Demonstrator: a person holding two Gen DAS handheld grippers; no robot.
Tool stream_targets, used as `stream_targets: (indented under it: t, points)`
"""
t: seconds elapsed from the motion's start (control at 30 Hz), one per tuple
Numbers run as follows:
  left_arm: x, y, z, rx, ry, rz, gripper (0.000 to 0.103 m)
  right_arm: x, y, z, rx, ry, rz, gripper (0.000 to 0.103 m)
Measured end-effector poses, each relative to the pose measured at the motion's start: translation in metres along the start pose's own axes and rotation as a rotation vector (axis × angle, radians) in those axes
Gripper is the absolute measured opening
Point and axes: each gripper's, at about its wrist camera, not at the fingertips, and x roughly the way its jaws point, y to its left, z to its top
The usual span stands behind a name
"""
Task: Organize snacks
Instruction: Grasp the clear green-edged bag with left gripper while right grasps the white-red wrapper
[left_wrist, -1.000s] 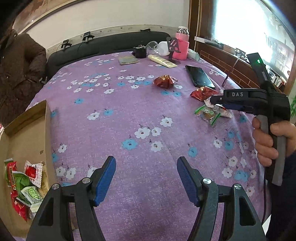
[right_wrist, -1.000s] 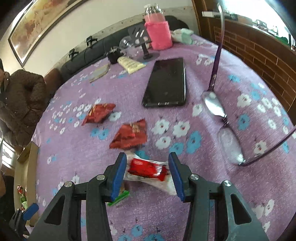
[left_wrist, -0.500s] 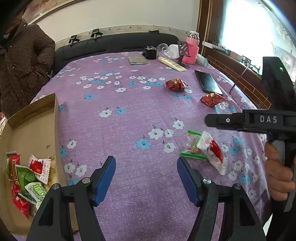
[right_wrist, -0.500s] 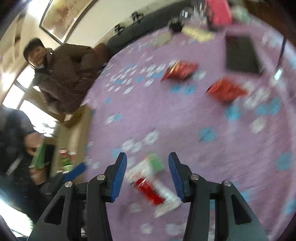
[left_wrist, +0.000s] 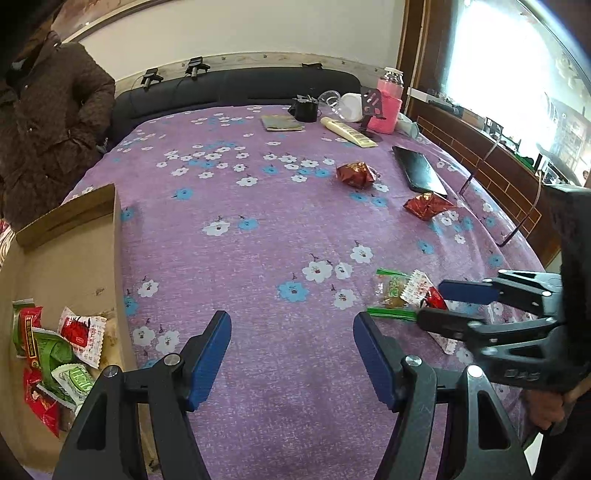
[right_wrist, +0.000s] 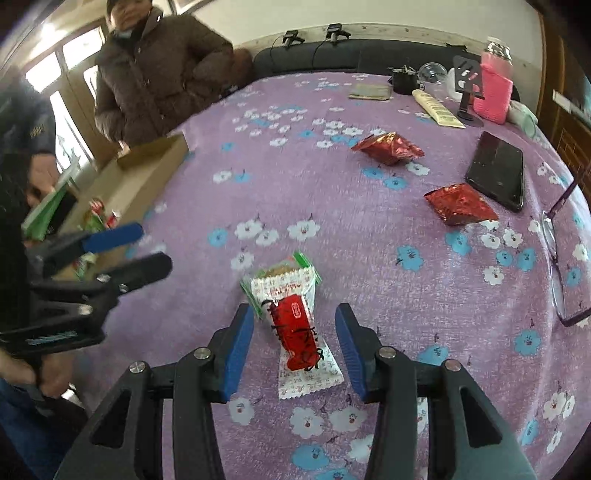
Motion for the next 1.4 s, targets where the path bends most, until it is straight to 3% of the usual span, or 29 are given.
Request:
stream_targets:
  t: [0.07,0.17,0.47,0.57,0.63,0.7,0.73,0.9,1.4]
  points:
    - [-0.001,-0.004,0.001,0.011,0.000,-0.004,0.072,0.004,0.000,-0.002,-0.016,0.009,-0.018,0.025]
    - [-0.001,-0.010,0.003,0.028,0.002,-0.011,0.072,0.001,-0.009,-0.002,0.018,-0.012,-0.034,0.019]
    - [0.029,-0.039,0.026,0.045,0.095,-0.109,0.072,-0.004,-0.053,0.002,0.236,-0.099,-0.041,0.018]
    - [0.046,-0.053,0.030,0.066,0.125,-0.088,0.071,-0.001,-0.060,0.001,0.266,-0.100,-0.024,0.018]
    - [0.058,-0.061,0.032,0.088,0.140,-0.069,0.066,0.000,-0.064,0.001,0.278,-0.103,-0.010,0.018]
    - [0.069,-0.066,0.032,0.098,0.158,-0.063,0.050,0.000,-0.065,0.001,0.284,-0.108,0.000,0.018]
    - [0.072,-0.068,0.031,0.100,0.163,-0.061,0.047,0.000,-0.065,0.000,0.286,-0.109,0.004,0.018]
    - [0.075,-0.074,0.029,0.139,0.106,-0.024,0.033,0.000,-0.064,0.000,0.285,-0.116,0.016,0.018]
    - [0.063,-0.063,0.026,0.106,0.063,-0.051,0.024,-0.004,-0.066,0.000,0.299,-0.144,0.036,0.018]
